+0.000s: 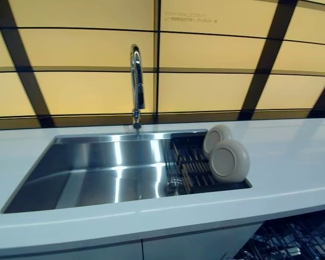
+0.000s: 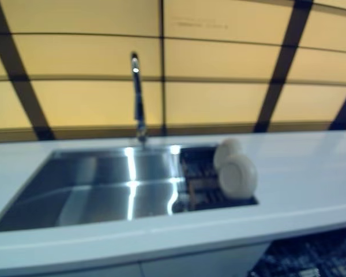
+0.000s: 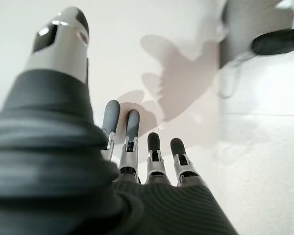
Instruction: Take plates into dishwasher
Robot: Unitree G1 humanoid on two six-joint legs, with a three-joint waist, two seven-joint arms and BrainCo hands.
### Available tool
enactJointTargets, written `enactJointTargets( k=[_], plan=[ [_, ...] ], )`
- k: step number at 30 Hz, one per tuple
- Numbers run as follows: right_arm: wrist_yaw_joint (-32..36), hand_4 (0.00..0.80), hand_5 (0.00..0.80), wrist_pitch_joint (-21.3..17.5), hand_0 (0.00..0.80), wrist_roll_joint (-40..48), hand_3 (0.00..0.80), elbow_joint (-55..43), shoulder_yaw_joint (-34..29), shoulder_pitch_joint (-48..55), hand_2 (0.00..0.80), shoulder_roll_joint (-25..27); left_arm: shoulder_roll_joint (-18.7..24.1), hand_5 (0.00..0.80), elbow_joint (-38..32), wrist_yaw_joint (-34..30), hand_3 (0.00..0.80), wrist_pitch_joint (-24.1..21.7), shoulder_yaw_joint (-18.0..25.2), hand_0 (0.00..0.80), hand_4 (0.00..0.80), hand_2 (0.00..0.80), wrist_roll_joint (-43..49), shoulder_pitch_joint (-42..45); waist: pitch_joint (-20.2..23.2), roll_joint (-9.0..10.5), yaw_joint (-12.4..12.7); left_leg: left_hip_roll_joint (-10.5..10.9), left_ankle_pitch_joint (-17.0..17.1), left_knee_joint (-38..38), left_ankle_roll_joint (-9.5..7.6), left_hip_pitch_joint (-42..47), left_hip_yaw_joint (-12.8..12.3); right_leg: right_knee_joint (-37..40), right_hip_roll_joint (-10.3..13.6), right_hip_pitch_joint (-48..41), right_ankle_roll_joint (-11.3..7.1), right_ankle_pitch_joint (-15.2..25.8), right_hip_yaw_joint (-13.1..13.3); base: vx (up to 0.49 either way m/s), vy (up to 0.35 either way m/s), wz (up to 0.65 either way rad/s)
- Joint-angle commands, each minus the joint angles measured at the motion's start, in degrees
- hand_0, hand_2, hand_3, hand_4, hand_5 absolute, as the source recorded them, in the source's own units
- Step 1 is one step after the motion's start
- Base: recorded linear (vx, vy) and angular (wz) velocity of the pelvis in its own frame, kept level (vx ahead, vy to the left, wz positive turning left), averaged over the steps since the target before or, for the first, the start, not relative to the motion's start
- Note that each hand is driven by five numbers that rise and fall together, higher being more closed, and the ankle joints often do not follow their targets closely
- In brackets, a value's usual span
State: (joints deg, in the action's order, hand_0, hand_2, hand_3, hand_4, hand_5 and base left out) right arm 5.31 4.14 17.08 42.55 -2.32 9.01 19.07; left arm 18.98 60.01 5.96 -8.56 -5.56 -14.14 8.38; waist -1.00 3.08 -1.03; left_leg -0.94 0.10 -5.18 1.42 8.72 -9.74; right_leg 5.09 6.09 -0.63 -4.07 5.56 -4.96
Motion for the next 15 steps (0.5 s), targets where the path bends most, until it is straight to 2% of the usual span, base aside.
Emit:
enactJointTargets(
  k=[1, 4, 6, 12, 15],
  plan=[
    [-2.77, 0.0, 0.0, -4.83, 0.0, 6.72, 0.0, -2.89, -3.62, -3.67, 0.0, 3.64, -1.16, 0.0, 4.82, 0.26, 0.0, -2.32, 0.26, 0.0, 0.0, 0.0, 2.91, -6.33, -1.14, -0.72, -2.14, 0.97, 1.5, 0.18, -0.53, -1.92, 5.36, -0.63, -0.82, -4.53, -0.96, 0.21, 0.07, 0.01, 0.028, -0.17],
    [-4.41, 0.0, 0.0, -5.52, 0.0, 8.74, 0.0, -14.86, -7.15, -1.84, 0.0, 2.32, -1.84, 0.0, 6.78, 0.76, 0.0, -2.08, 0.87, 0.0, 0.0, 0.0, 3.48, -5.54, -1.35, -0.69, -4.02, 0.93, 1.16, 0.18, -0.75, -1.74, 4.11, -0.83, -0.49, -3.82, -1.35, 0.68, 1.41, -0.006, 0.041, -0.24],
    [-2.73, 0.0, 0.0, -7.02, 0.0, 8.01, 0.0, -23.95, -8.47, 0.28, 0.0, 0.33, -2.18, 0.0, 7.41, 0.85, 0.0, -1.41, 1.49, 0.0, 0.0, 0.0, 4.63, -4.65, -1.48, -0.82, -5.38, 1.11, 0.99, 0.18, -1.14, -1.76, 3.49, -1.09, -0.2, -3.09, -1.69, 0.96, 2.46, -0.025, 0.059, -0.24],
    [2.09, 0.0, 0.0, -9.99, 0.0, 12.85, 0.0, -33.73, -12.18, 1.96, 0.0, 2.57, -0.95, 0.0, 8.03, 0.37, 0.0, -0.45, 2.04, 0.0, 0.0, 0.0, 4.92, -4.08, -1.44, -0.85, -7.34, 1.38, 0.47, 0.18, -1.53, -1.89, 2.21, -1.72, 0.6, -1.75, -2.56, 1.15, 3.85, -0.027, 0.053, -0.2],
    [-0.89, 0.0, 0.0, -11.39, 0.0, 15.85, 0.0, -36.3, -15.31, 0.83, 0.0, 4.69, -0.45, 0.0, 8.96, 0.12, 0.0, -0.47, 1.91, 0.0, 0.0, 0.0, 4.63, -4.5, -1.3, -0.99, -8.12, 1.46, 0.16, 0.18, -1.65, -1.97, 1.32, -2.33, 1.17, -0.77, -3.02, 1.36, 4.59, -0.02, 0.06, -0.21]
  ],
)
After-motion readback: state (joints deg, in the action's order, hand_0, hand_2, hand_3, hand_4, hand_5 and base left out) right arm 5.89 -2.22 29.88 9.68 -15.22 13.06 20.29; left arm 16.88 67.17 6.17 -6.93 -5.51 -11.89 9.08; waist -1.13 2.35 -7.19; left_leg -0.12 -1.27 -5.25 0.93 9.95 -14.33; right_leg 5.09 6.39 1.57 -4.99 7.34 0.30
